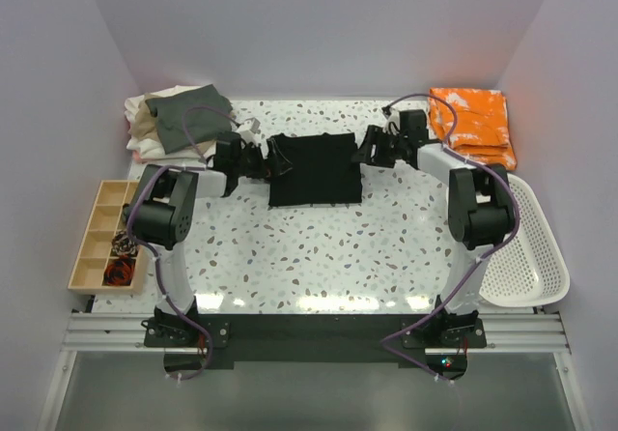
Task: Fold and stack the t-shirts
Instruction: Smooth out wrinkles on the folded tshirt
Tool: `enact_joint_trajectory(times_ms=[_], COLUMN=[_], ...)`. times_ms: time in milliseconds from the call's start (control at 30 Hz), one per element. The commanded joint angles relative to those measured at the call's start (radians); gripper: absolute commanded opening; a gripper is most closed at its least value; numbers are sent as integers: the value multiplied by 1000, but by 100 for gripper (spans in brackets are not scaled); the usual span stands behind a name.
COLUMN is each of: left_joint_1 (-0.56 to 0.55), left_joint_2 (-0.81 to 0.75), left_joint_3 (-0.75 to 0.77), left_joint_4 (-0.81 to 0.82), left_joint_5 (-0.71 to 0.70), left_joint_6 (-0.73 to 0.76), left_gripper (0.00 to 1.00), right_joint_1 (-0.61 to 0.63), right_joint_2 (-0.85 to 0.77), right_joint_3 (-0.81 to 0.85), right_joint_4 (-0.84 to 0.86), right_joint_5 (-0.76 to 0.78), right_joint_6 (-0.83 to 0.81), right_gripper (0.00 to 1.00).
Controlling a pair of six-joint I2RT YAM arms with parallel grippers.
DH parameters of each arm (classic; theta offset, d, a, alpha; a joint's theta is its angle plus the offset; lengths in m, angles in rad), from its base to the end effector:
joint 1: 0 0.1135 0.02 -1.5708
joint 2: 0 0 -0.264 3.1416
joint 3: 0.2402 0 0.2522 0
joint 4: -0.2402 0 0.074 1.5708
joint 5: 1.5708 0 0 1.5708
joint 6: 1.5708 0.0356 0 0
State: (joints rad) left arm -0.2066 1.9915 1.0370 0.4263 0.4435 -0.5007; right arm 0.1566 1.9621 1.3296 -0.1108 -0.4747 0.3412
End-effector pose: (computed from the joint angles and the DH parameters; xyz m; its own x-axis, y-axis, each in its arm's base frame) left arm 0.3982 -0.0991 0.1358 -0.6958 -0.2972 -0.6539 0.2440 0.7585 -0.6043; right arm 0.4237 0.0834 0.1896 -0.7875 0.1770 -0.5903 -0.2203 0.8138 0.5378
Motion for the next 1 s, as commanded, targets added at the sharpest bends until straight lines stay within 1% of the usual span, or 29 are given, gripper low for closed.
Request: enact_joint_trajectory(times_ms=[0,33,133,167,233,267,333,367,400,433,467,533,633,667,733,767,800,833,867,900,933,967], left_joint_1=[-48,-60,-80,-83,-83,-85,-85,-86,-86,-86,-88,-86,-80,-79,-79,-79,-79,-79,-79,-80,-79,-79], left_joint_2=[-20,-13,-13,-14,-14,-16,-14,-11,-5,0,3,12,9,6,-16,-29,-60,-78,-95,-133,-152,-169], left_joint_3=[-9,-6,-6,-12,-18,-26,-38,-49,-54,-58,-71,-72,-71,-65,-57,-48,-43,-40,-34,-32,-31,-28], left_joint_4=[2,0,-3,-3,-4,2,23,55,63,74,94,124,150,144,106,47,13,-23,-102,-135,-164,-231], left_joint_5=[-25,-23,-12,-11,-5,6,20,33,38,40,46,47,69,73,57,11,-17,-93,-138,-175,-246,-281], left_joint_6=[45,44,28,15,-5,-24,-48,-74,-88,-101,-120,-125,-130,-124,-105,-73,-56,-41,-9,7,20,40], left_gripper=[100,100,92,86,78,66,47,19,2,0,0,0,0,9,45,99,100,100,100,100,100,100], right_joint_1=[-2,1,1,3,6,6,20,24,30,40,44,52,55,54,55,55,55,54,54,52,54,54], right_joint_2=[59,64,83,84,109,116,139,142,146,158,165,170,143,126,112,103,86,75,67,54,46,38], right_joint_3=[13,14,20,22,32,46,56,54,54,59,69,71,39,31,29,26,25,20,17,16,16,16], right_joint_4=[28,26,16,17,5,3,0,5,8,3,-1,-10,6,2,-10,-15,-23,-24,-30,-33,-38,-44], right_joint_5=[-61,-65,-73,-71,-91,-103,-117,-119,-119,-128,-140,-147,-136,-124,-108,-88,-78,-67,-42,-32,-18,-4], right_joint_6=[24,27,32,33,32,35,36,36,36,36,33,33,30,24,16,7,4,-1,-8,-11,-14,-21], right_gripper=[63,63,63,63,63,63,62,62,62,61,59,57,57,57,59,59,60,60,60,61,61,61])
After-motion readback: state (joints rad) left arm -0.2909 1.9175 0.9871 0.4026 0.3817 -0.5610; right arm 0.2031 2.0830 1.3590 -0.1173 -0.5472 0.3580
